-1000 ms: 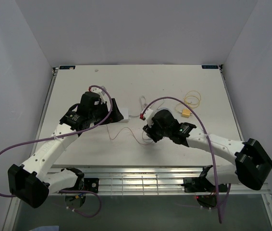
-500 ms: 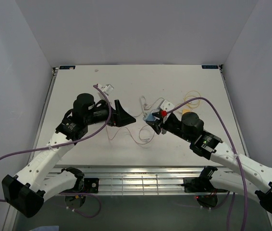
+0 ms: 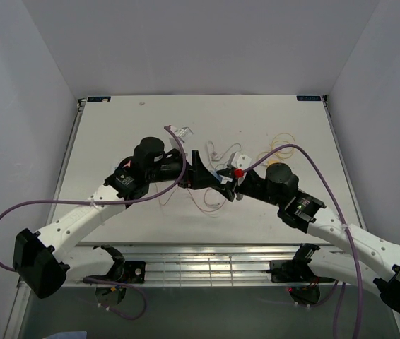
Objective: Insert the plug
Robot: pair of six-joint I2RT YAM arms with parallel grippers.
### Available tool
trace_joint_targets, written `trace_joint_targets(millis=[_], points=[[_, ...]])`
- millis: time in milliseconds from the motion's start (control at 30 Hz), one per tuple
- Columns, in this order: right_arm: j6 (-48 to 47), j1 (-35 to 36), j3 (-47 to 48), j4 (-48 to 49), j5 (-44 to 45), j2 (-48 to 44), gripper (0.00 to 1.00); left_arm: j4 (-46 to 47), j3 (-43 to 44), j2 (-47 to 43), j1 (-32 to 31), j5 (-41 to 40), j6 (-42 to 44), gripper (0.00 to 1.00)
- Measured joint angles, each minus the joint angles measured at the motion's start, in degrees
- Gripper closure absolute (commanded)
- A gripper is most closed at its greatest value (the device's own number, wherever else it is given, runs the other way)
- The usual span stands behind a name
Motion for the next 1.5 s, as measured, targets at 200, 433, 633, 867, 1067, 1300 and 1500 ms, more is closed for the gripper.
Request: trace_joint_targets(millis=[200, 433, 633, 867, 1067, 1300, 1500], points=[[-1.5, -0.5, 0.0, 0.5, -1.4, 0.0, 0.80, -0.8, 1.2, 0.4, -1.6, -5.0, 0.1, 0.46], [-1.6, -0.3, 0.1, 1.1, -3.9, -1.0, 0.80, -0.8, 1.2, 0.4, -3.0, -7.7, 0.1, 0.46], [-2.5, -0.2, 0.1, 1.8, -5.6, -1.7, 0.80, -0.3, 1.2, 0.3, -3.7, -7.7, -0.8, 0.72], [-2.9, -0.2, 0.1, 1.8, -5.6, -1.7, 0.58, -0.4, 1.1, 0.1, -3.7, -7.9, -0.8, 1.00], [2.0, 0.0, 0.3, 2.2, -3.2, -1.7, 0.10, 2.5, 0.0, -0.7, -4.3, -8.0, -0.8, 1.00], [17.3, 0.0, -3.0, 3.1, 3.8, -10.6, 0.10, 9.4, -3.0, -2.2, -4.6, -12.1, -0.7, 1.00], [29.8, 0.0, -9.5, 8.4, 3.9, -17.8, 0.10, 17.7, -3.5, -3.5, -4.6, -15.0, -0.6, 1.00]])
